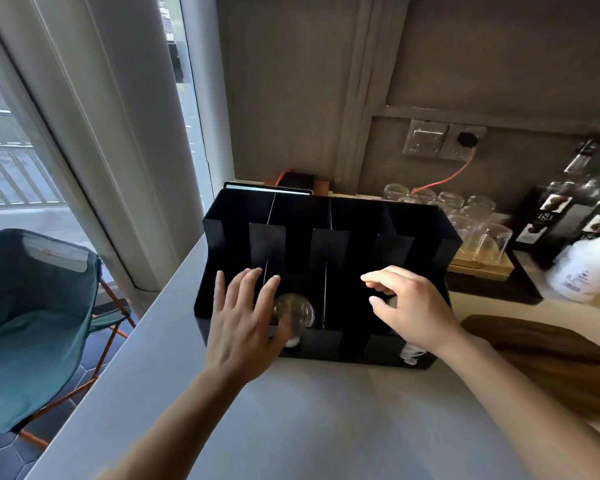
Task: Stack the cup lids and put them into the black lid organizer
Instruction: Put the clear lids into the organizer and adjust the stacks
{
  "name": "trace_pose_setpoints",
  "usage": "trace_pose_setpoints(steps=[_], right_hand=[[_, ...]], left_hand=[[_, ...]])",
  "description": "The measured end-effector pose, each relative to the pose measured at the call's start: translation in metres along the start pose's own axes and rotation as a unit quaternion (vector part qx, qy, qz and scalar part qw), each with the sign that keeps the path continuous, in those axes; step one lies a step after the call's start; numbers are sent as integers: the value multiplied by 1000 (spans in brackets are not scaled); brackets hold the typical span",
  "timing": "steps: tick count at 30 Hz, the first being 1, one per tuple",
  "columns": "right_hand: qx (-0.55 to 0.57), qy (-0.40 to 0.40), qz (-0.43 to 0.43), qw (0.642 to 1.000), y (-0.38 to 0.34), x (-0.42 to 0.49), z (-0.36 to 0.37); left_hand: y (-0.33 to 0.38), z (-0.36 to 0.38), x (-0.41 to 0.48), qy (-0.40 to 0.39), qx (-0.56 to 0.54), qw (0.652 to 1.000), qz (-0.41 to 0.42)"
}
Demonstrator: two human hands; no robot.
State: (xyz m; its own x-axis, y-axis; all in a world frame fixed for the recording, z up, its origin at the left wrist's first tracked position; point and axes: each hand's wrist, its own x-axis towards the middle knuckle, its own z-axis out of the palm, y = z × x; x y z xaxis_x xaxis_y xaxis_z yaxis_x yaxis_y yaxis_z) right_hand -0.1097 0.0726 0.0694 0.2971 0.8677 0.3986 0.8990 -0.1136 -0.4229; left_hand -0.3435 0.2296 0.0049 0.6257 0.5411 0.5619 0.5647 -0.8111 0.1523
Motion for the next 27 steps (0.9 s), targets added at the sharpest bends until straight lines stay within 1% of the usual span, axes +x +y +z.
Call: trace_pose_setpoints(steps=[4,7,9,11,14,18,22,25,27], right_hand=[[-14,18,24,999,15,-14,-18],[-19,37,75,996,32,-27,-39],[-38,29,105,993,40,-36,-50],[-57,8,117,991,46,-42,-57],[-86,-42,128,987,52,-46,-61],[-113,-125,142,975,56,-44,-58],[-141,-171,125,967,59,-40,-54],[-173,-199,93,960,60,-42,-52],[-213,-222,64,949,60,-44,-49]], left_hand=[[51,-3,10,-4,-63,994,86],[86,2,18,-1,-110,986,129],[104,7,23,10,-136,978,159],[120,14,26,20,-151,972,179],[138,25,28,8,-138,971,195],[152,33,34,-61,-92,979,172],[160,41,41,-108,-43,980,163],[167,50,39,-110,-17,979,172],[168,53,39,-100,-15,979,175]])
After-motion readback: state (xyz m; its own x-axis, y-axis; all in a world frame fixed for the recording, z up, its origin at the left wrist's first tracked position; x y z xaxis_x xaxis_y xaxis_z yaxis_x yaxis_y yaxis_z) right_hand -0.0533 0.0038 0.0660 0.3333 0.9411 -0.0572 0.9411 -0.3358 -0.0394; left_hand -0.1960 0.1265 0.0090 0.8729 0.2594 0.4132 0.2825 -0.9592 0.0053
